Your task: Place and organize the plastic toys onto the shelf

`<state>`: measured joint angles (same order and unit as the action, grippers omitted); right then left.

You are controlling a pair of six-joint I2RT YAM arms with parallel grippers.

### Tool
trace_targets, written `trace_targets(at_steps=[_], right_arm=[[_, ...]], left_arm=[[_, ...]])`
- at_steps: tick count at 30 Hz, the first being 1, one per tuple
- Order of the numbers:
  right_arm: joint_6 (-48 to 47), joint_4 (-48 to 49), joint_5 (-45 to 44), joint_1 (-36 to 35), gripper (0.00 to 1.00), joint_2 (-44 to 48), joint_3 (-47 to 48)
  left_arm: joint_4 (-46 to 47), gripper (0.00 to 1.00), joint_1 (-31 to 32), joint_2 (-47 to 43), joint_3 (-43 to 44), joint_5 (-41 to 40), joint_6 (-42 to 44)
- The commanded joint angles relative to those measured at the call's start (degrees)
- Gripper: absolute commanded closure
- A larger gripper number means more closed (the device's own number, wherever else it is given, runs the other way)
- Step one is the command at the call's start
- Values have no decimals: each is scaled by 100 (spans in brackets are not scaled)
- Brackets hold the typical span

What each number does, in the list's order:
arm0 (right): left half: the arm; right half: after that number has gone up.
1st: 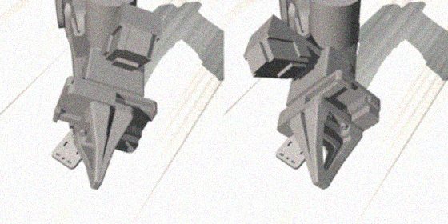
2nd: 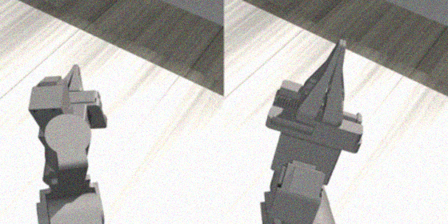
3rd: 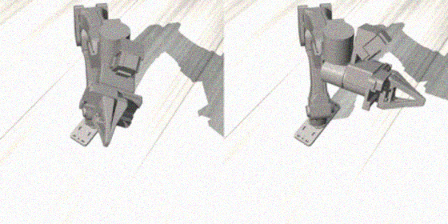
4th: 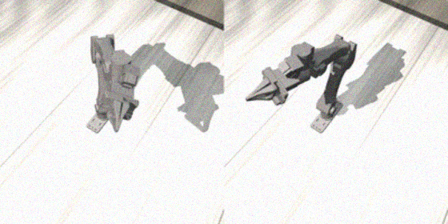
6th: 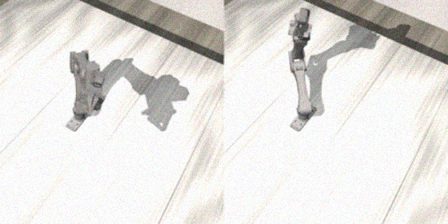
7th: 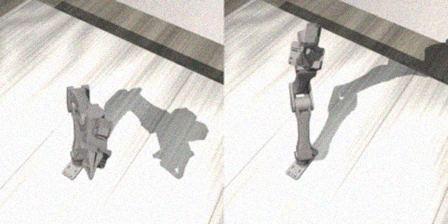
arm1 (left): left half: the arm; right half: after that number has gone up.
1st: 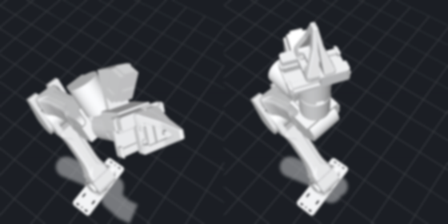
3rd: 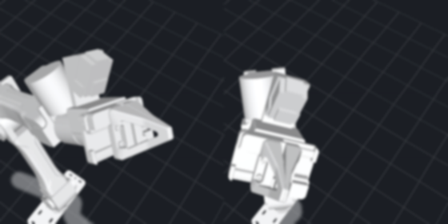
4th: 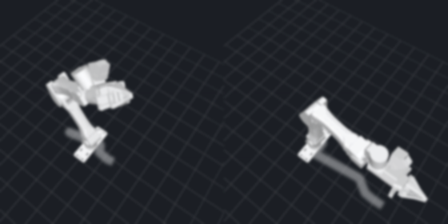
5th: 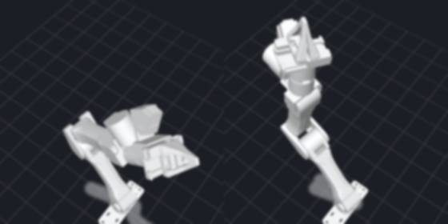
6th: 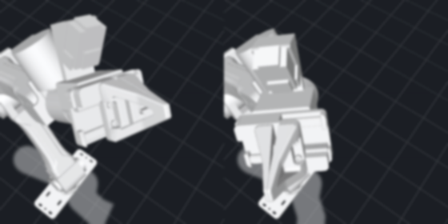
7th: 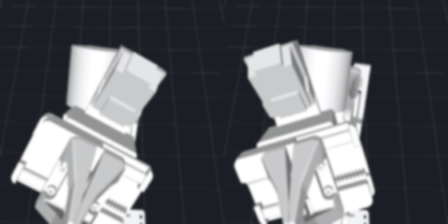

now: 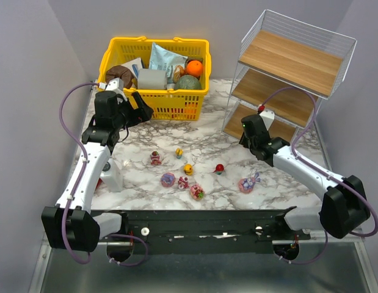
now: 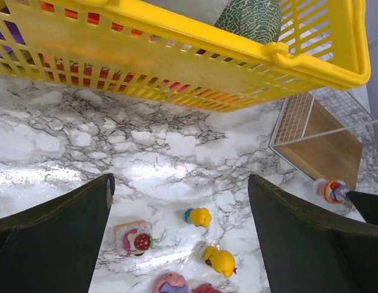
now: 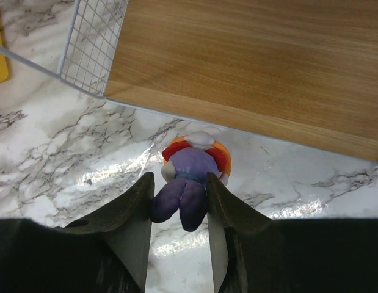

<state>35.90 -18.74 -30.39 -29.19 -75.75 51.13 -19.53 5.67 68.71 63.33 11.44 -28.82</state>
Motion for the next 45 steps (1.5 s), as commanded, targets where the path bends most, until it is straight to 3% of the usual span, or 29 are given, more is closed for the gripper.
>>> trace_targets(at_steps=[1, 15, 24, 45], right_arm=[[-21, 626, -353, 212, 61, -150, -77], [189, 802, -555, 502, 60, -467, -68], [277, 1294, -555, 450, 58, -230, -578], [1060, 916, -1109, 80, 60, -72, -948]], left_arm=[[-51, 1, -31, 20, 153, 130, 8], [-42, 1, -22, 55, 109, 165, 17], [-7, 1, -22, 64, 13, 148, 17], [19, 1, -22, 72, -58, 139, 43]])
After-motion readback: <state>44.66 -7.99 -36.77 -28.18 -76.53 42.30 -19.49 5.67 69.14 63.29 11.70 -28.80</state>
